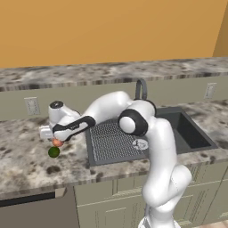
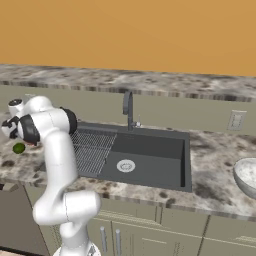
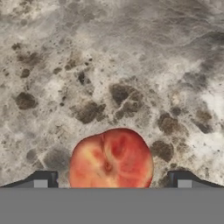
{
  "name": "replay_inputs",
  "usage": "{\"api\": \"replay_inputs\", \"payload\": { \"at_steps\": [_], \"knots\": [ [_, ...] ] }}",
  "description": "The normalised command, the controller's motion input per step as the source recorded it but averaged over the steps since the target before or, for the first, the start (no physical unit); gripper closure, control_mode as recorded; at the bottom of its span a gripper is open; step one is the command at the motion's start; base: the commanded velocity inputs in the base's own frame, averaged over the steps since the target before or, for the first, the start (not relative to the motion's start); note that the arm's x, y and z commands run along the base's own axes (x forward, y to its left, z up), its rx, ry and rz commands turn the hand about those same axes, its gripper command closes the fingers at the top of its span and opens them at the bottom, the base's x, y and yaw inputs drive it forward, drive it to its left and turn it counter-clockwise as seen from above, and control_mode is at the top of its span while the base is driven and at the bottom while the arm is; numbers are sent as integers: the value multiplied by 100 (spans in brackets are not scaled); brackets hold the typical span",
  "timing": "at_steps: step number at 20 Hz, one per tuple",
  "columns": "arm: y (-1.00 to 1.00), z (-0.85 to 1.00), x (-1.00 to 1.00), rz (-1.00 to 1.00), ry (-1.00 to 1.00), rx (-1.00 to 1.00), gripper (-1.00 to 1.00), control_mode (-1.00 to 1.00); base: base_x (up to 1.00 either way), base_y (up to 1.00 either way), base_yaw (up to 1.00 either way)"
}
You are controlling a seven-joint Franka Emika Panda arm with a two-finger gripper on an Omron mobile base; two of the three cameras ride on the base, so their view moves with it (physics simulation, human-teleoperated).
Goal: Remove the lime and peach from the sink. Then move the bowl and cup from the counter to the sink for washing.
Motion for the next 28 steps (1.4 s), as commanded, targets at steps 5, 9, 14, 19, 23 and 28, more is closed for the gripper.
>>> {"api": "replay_inputs", "payload": {
  "at_steps": [5, 9, 14, 19, 23, 28],
  "knots": [
    [-15, 30, -12, 0, 0, -1, -100, -100, 0, 0, 0],
    [-20, 27, -17, 0, 0, 0, -100, -100, 0, 0, 0],
    [-25, 26, -20, 0, -2, 0, -100, -100, 0, 0, 0],
    [-30, 24, -21, 0, -3, 0, -100, -100, 0, 0, 0],
    [-35, 19, -23, 0, -6, 0, -100, -100, 0, 0, 0],
    [-39, 17, -25, 0, -5, 0, -100, -100, 0, 0, 0]
  ]
}}
